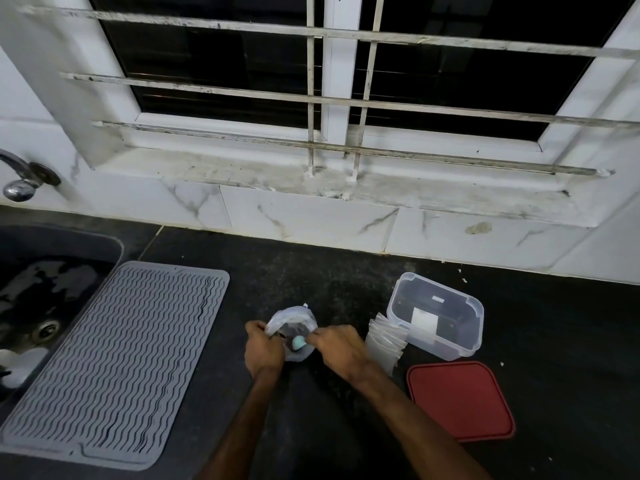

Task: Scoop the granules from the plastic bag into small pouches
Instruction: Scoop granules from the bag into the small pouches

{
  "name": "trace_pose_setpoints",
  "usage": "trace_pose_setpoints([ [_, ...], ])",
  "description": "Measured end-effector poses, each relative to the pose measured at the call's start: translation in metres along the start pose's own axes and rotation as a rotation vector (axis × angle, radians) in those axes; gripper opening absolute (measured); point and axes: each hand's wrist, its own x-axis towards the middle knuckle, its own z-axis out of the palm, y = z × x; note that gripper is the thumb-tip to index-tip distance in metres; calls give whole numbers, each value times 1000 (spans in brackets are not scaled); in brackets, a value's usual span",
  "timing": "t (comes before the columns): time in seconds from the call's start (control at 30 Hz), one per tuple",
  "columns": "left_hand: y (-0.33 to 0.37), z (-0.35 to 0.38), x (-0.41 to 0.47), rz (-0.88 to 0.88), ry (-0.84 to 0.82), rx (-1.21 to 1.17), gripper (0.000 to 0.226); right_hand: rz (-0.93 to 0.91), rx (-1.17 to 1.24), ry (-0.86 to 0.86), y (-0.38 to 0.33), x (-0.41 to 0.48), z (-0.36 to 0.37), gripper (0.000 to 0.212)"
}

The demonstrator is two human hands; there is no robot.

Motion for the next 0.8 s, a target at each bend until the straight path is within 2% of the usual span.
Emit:
trace_pose_setpoints([
  [0.1,2,-1,-1,1,38,-18,21,36,-28,24,6,-7,5,33],
  [0.23,2,4,-6,62,-30,17,24,90,2,92,0,-7,7,32],
  [0.43,-1,6,-7,163,-82,172,22,132,-47,23,-8,0,6,29],
  [0.57,-1,3,2,115,-121,195,27,159,-42,3,-6,0,8,26],
  [0.7,-6,2,10,54,-155,180,29,105,29,124,-7,-6,14,25],
  [0.8,-10,4,10,105,-159,137,24,47,33,192,-10,-6,15,30],
])
